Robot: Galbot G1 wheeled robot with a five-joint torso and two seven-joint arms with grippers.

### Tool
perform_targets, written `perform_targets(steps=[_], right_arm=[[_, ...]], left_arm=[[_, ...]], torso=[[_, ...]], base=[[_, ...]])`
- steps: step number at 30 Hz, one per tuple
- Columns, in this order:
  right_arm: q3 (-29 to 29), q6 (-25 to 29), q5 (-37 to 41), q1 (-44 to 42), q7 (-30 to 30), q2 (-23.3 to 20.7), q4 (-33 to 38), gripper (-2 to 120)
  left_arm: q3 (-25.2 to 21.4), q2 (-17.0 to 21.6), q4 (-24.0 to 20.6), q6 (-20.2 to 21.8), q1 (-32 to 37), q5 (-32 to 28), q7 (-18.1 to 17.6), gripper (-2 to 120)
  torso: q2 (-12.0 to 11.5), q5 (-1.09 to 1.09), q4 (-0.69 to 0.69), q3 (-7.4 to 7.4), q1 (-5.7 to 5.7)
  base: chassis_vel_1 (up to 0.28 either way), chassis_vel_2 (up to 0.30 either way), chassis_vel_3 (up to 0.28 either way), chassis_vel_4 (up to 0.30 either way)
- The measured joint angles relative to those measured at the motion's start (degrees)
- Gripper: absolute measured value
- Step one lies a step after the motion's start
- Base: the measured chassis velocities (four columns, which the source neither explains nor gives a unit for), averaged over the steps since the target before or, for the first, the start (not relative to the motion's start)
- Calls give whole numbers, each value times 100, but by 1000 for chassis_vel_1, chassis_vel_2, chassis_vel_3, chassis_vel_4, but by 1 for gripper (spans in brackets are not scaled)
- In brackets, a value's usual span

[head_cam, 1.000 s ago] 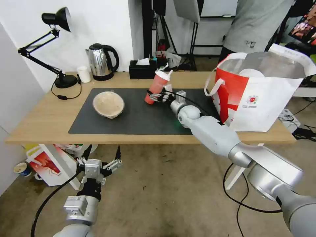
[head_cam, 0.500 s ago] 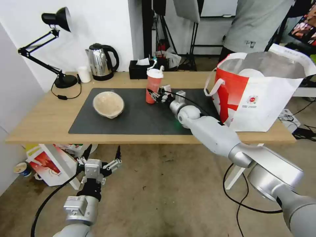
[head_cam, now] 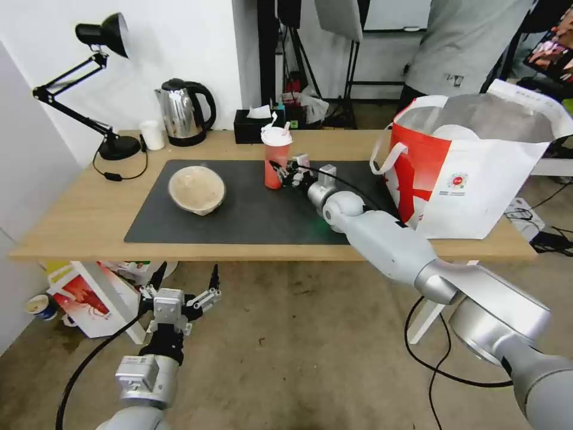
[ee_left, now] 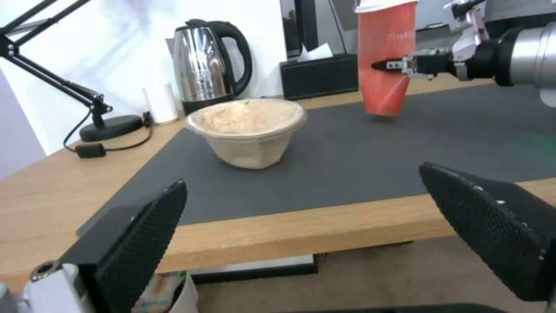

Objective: Pick up the trash from the table and place it into the takeout bag.

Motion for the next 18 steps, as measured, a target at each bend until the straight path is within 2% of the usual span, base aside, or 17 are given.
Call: perform_targets(steps=[18], right_arm=[[-118, -83, 182, 25, -11, -437, 748, 5]], left_arm=[[0, 0, 0, 0, 0, 0, 0, 100]], torso=[[0, 0, 1, 0, 0]], base=[[0, 0, 0, 0]])
